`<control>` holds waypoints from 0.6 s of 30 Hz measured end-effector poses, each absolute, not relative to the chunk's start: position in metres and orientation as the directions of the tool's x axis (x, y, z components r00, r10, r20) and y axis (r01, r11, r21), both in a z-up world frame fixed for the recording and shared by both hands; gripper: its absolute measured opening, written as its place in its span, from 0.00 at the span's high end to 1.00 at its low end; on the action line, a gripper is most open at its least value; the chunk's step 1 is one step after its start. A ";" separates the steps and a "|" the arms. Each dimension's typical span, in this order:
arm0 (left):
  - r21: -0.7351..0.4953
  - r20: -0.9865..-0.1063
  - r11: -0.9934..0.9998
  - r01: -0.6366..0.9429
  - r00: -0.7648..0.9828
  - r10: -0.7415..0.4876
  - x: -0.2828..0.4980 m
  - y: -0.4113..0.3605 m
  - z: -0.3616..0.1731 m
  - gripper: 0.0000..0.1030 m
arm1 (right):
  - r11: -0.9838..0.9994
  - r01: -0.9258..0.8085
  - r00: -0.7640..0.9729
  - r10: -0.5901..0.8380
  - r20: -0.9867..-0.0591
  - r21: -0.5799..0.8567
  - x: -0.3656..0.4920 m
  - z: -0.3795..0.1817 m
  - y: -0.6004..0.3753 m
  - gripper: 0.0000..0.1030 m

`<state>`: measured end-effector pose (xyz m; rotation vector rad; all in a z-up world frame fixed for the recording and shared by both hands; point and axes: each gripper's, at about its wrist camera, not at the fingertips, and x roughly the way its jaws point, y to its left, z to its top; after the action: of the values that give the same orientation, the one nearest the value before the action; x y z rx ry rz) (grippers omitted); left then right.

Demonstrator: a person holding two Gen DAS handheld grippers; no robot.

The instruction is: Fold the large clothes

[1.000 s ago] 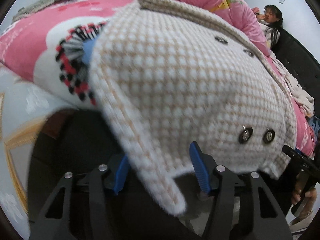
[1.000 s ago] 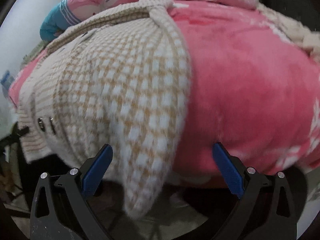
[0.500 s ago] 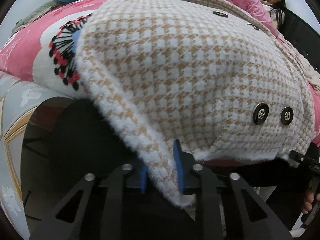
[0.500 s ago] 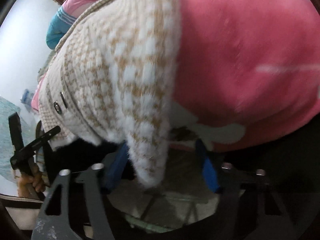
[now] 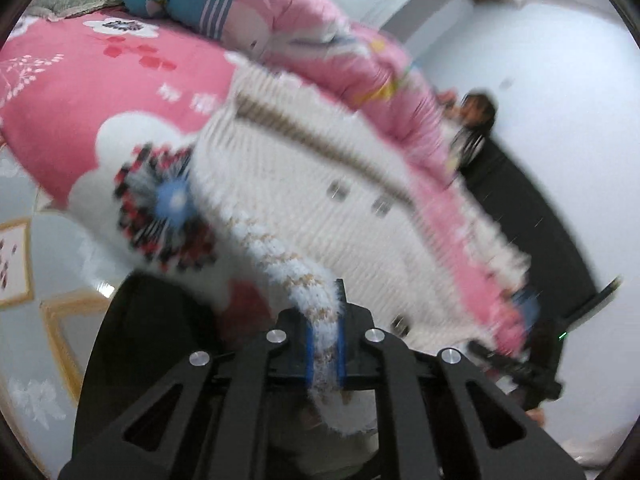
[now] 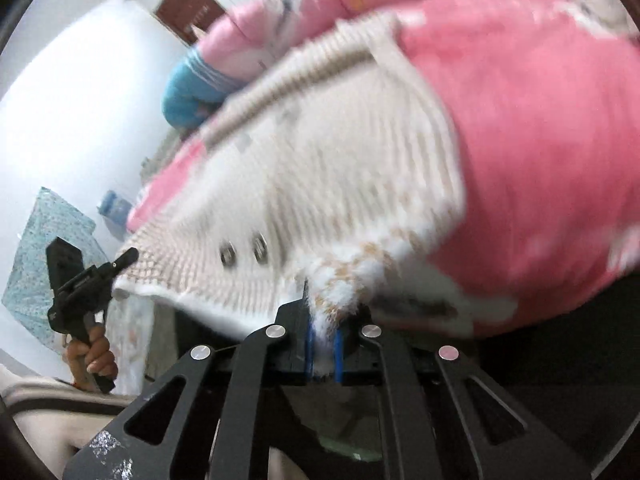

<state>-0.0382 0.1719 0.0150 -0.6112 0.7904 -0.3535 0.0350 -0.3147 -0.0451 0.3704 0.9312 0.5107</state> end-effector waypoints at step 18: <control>-0.645 -0.571 0.763 -0.036 0.685 -0.451 0.185 0.197 0.009 0.75 | 0.747 -0.120 0.567 0.592 -0.573 0.654 0.267 -0.013 -0.299 0.77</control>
<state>0.1850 0.1970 0.0090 -0.6765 0.7928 -0.2538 0.2669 -0.2992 -0.0128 0.6030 0.8755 0.4495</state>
